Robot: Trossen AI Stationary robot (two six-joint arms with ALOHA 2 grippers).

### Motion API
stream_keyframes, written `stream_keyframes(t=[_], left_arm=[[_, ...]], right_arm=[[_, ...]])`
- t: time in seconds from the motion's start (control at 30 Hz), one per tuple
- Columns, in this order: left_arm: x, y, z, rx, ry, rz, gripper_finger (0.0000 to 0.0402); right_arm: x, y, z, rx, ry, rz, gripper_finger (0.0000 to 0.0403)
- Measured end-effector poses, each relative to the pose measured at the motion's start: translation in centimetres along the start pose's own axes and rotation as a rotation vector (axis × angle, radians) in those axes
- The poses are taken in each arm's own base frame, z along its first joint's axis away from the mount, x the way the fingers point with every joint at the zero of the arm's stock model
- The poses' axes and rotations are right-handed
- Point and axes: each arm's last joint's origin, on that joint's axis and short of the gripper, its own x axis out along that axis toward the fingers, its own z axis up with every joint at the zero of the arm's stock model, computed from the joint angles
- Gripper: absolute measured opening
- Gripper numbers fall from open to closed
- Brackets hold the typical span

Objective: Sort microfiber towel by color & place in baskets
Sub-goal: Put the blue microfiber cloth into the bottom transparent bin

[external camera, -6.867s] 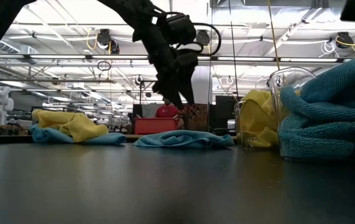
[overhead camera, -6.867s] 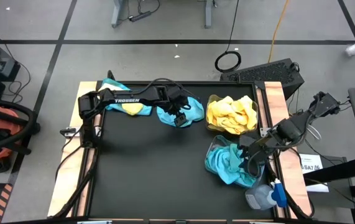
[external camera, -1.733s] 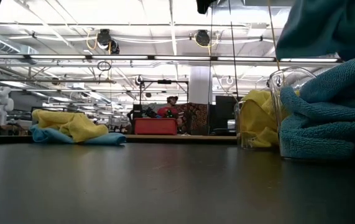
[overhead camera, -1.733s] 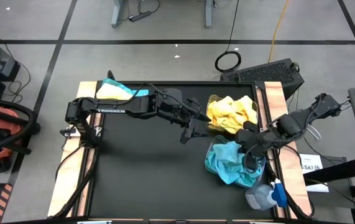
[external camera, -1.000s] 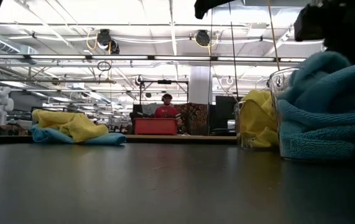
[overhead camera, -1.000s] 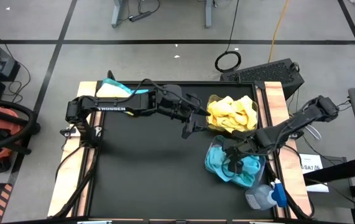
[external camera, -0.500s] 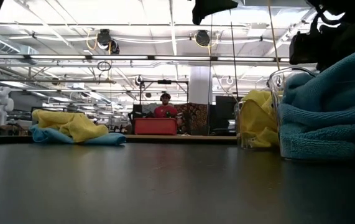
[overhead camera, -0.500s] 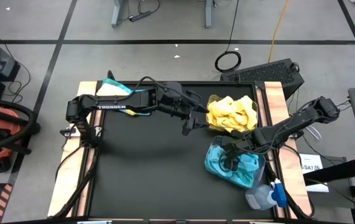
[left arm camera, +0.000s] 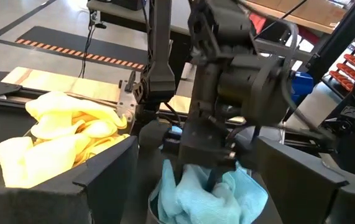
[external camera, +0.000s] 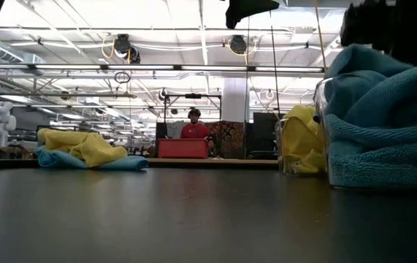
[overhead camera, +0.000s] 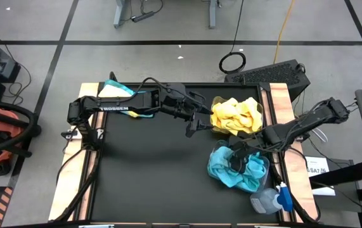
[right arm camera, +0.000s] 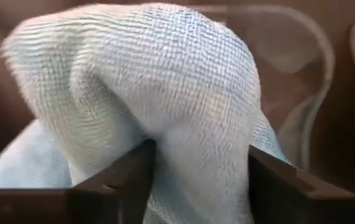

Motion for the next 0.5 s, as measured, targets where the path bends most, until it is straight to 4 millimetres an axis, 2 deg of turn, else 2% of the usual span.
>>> stream_keyframes(t=[0.1, 0.2, 0.37, 0.5], left_arm=[[0.0, 0.0, 0.0, 0.001, -0.001, -0.005, 0.0325], [0.0, 0.0, 0.0, 0.001, 0.0, -0.006, 0.0325], [0.0, 0.0, 0.0, 0.0, 0.0, -0.006, 0.0325], [0.0, 0.0, 0.0, 0.0, 0.0, -0.007, 0.0325]], right_arm=[[-1.7, 0.3, 0.6, -0.024, 0.001, 0.001, 0.0241], [-3.3, 0.6, 1.0, -0.042, 0.007, -0.004, 0.025], [-5.7, 1.0, 1.8, -0.058, 0.015, -0.012, 0.0245], [-7.2, 1.7, 2.9, -0.107, -0.043, 0.033, 0.023]])
